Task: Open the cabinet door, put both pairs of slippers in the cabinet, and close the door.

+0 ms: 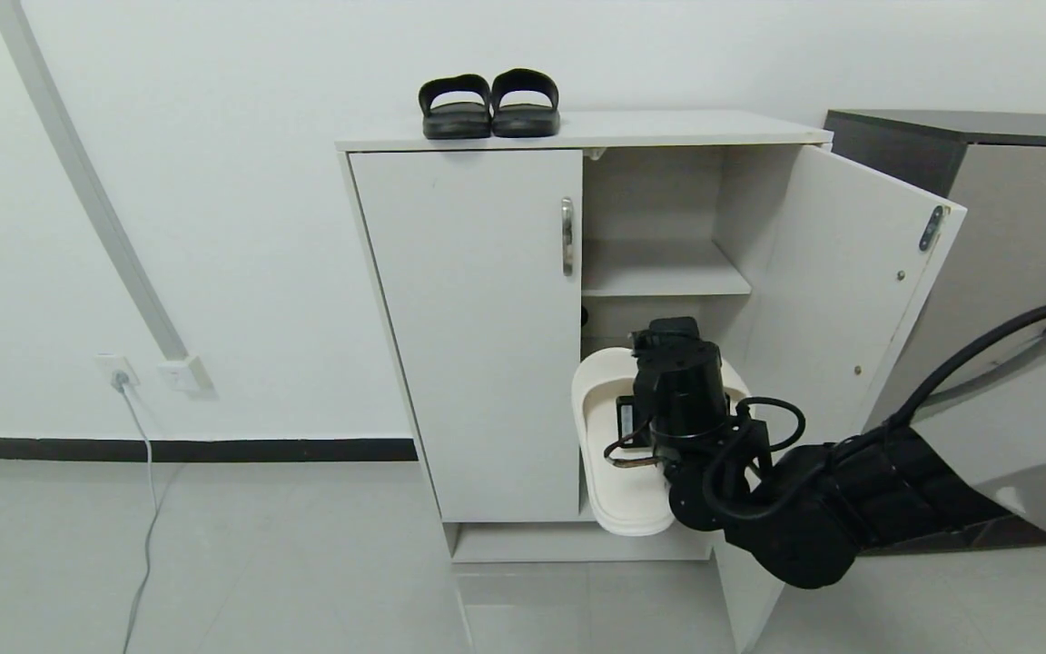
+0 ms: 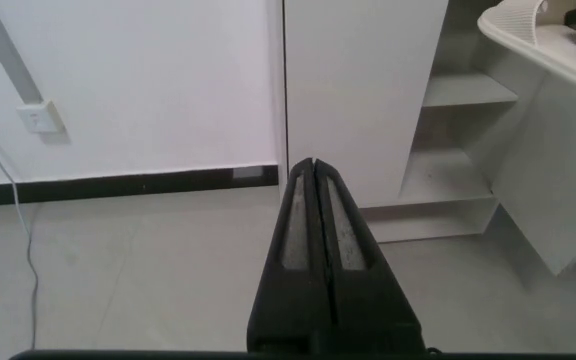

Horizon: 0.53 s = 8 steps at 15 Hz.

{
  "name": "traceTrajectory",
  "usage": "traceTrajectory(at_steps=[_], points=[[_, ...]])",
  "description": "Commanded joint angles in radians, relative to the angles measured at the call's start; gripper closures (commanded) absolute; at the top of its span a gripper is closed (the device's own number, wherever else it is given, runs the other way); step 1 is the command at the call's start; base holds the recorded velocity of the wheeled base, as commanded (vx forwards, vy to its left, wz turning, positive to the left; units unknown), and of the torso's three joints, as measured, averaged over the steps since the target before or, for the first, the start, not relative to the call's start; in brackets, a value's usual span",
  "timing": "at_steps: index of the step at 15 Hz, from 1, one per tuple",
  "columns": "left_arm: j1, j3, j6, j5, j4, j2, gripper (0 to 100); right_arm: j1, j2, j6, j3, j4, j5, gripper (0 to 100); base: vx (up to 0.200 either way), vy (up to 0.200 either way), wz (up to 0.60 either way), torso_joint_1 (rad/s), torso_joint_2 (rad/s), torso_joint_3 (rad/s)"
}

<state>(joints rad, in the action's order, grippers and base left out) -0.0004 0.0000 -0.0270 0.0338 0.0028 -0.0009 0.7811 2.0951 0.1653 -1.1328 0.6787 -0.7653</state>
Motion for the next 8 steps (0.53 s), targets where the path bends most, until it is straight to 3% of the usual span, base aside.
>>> traceTrajectory(at_steps=[1, 5, 8], points=[[-0.001, 0.0, -0.007, 0.0, 0.0, 0.002, 100, -0.003, 0.019, -0.001, -0.009, 0.001, 0.001, 100, 0.0, 0.0, 0.0, 0.0, 0.0, 0.0], [-0.001, 0.0, -0.005, 0.0, 0.0, 0.002, 100, -0.002, 0.019, -0.003, -0.009, 0.001, 0.001, 100, 0.0, 0.0, 0.0, 0.0, 0.0, 0.0], [-0.001, 0.0, 0.004, 0.001, 0.0, 0.002, 100, 0.0, 0.019, -0.003, -0.012, 0.001, 0.004, 100, 0.0, -0.2, 0.0, -0.001, 0.0, 0.002]])
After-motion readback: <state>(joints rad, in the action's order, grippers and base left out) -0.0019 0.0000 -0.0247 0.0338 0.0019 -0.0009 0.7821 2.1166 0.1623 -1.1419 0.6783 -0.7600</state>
